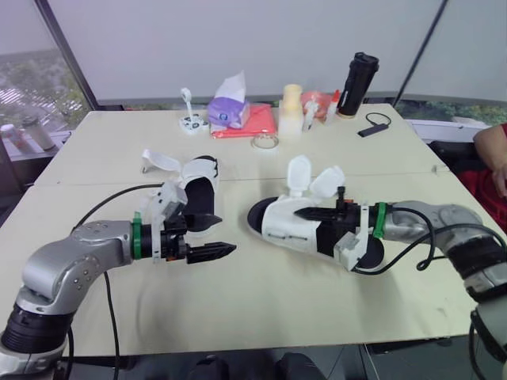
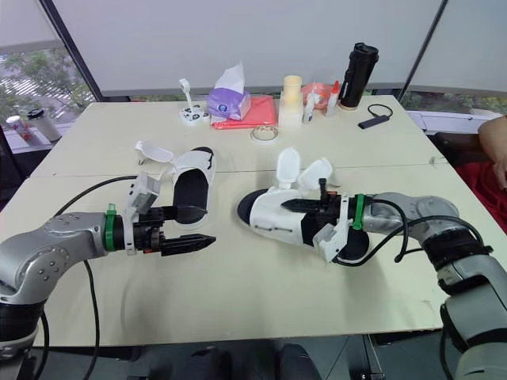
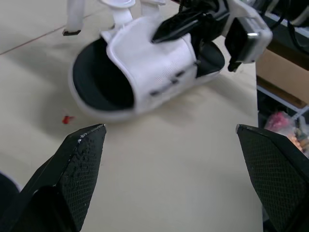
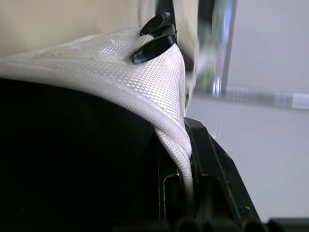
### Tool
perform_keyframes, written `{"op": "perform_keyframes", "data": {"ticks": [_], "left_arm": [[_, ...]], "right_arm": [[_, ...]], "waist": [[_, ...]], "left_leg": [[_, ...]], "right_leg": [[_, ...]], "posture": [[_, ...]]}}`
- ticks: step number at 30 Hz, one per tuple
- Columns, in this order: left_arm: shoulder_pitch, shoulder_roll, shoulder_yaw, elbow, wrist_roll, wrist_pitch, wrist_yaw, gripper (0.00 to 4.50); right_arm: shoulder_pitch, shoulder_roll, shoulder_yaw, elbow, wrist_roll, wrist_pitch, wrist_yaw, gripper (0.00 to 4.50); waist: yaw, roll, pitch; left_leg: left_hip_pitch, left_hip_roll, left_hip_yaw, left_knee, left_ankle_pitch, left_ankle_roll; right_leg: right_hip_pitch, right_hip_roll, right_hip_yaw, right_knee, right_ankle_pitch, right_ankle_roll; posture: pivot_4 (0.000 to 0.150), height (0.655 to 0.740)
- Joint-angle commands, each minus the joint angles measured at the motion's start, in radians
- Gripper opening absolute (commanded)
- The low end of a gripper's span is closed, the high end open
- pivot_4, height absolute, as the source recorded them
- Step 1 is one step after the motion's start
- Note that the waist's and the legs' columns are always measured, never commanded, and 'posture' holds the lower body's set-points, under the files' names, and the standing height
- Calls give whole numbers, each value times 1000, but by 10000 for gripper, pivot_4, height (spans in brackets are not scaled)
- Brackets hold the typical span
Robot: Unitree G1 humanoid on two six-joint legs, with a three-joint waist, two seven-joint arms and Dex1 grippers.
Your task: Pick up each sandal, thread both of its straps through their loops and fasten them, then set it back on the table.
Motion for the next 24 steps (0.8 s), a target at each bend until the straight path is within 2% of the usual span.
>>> {"op": "perform_keyframes", "data": {"ticks": [1, 4, 8, 12, 16, 20, 24], "left_arm": [[4, 2, 19, -38, -15, -8, 1, 45000], [12, 3, 23, -43, -15, -4, 12, 45000], [17, 3, 28, -43, -16, -3, 19, 45000], [20, -5, 26, -50, -19, -3, 37, 45000], [30, -7, 21, -56, -19, -4, 40, 45000], [20, -1, 8, -46, -11, -12, 22, 45000], [22, 9, -8, -35, 12, -33, -11, 45000]], "right_arm": [[-60, 42, 17, 8, -148, -86, -130, 390], [-74, 41, 67, 29, -302, -127, -270, 390], [-94, 48, 106, 43, -380, -167, -380, 390], [-137, 74, 129, 147, -373, -138, -396, 390], [-142, 98, 150, 228, -294, -167, -325, 390], [-142, 117, 145, 257, -216, -170, -251, 14967], [-134, 106, 121, 249, -141, -144, -177, 35290]], "waist": [[0, 0, 0], [8, 0, 0], [6, 0, 0], [2, 0, 0], [1, 0, 0], [1, 0, 0], [1, 0, 0]], "left_leg": [[0, 0, 0, 0, 0, 0], [0, 0, 0, 0, 2, -3], [0, -1, 0, 0, 2, -4], [0, -1, 0, 0, 3, -5], [0, 0, 0, 0, 3, -5], [0, 0, 0, 0, 3, -5], [0, 0, 0, 0, 3, -5]], "right_leg": [[0, 0, 0, 0, 0, 0], [-1, 0, 0, 1, 0, 0], [0, -1, 0, 1, 0, 0], [0, 0, 0, 1, 0, 0], [0, 0, 1, 2, 0, 0], [0, 0, 1, 2, 0, 0], [0, 0, 1, 2, 0, 0]], "posture": [[1500, 7400], [1500, 7400], [1500, 7400], [1500, 7400], [1500, 7400], [1500, 7400], [1500, 7400]]}}
